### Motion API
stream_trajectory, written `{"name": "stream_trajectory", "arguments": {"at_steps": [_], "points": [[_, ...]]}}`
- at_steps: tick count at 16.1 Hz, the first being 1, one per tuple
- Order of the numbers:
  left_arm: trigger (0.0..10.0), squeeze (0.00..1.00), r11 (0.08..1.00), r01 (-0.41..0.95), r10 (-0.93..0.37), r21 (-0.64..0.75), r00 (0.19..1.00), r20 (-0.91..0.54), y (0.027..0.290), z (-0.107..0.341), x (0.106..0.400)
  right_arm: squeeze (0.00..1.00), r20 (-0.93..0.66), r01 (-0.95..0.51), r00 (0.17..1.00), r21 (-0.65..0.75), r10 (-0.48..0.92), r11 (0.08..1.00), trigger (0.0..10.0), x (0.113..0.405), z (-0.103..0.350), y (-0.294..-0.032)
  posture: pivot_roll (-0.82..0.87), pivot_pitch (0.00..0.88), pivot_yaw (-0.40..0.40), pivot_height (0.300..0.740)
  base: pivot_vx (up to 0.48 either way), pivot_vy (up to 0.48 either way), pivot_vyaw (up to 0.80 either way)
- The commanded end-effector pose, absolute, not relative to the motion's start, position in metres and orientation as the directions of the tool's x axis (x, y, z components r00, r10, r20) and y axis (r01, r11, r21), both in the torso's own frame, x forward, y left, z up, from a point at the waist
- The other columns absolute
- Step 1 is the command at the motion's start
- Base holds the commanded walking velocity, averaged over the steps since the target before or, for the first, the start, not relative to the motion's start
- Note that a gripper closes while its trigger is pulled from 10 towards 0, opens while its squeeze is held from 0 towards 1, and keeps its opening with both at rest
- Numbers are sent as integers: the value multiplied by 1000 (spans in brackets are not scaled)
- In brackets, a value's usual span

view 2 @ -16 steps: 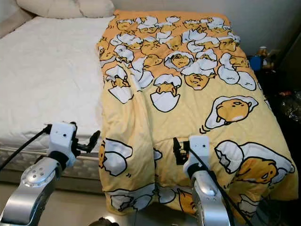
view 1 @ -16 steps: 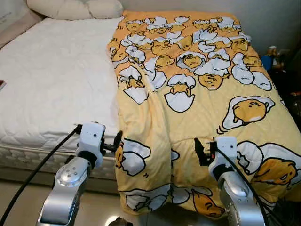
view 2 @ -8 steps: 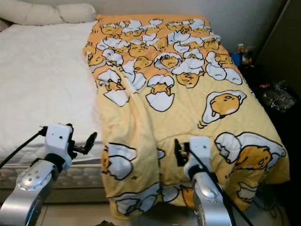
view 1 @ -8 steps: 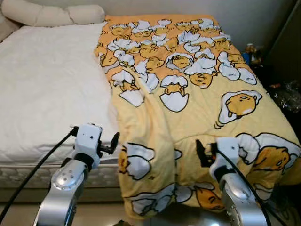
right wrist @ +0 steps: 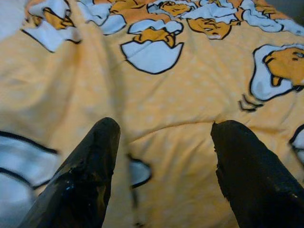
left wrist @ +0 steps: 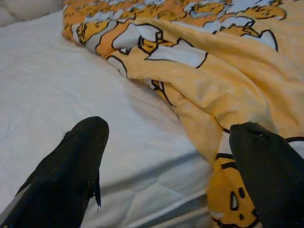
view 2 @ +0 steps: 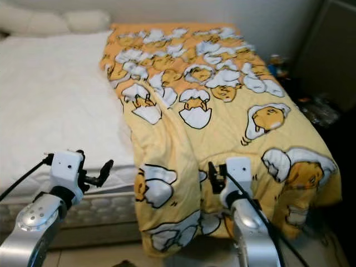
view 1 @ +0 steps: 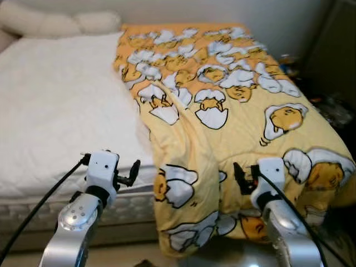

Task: Clean up the room

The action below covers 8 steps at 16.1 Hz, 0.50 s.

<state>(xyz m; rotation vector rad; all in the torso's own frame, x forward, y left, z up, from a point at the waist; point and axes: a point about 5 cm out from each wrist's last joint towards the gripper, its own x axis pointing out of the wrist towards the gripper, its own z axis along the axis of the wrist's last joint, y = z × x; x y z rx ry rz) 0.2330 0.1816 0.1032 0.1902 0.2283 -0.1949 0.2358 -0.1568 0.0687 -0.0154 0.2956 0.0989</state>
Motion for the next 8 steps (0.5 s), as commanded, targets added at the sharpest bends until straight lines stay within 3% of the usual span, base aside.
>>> {"name": "stream_trajectory", "arguments": {"at_steps": [1, 8], "points": [[10000, 0, 964, 201, -158, 175, 960, -232, 184, 107, 235, 0, -296, -111, 949, 5, 108, 994, 10000, 236, 69, -154, -9, 0, 31, 740, 0, 300, 0], [10000, 0, 964, 207, -167, 170, 960, -224, 183, 109, 239, 0, -285, -76, 954, 62, 91, 995, 10000, 233, 70, -155, -25, 0, 44, 740, 0, 301, 0]]}}
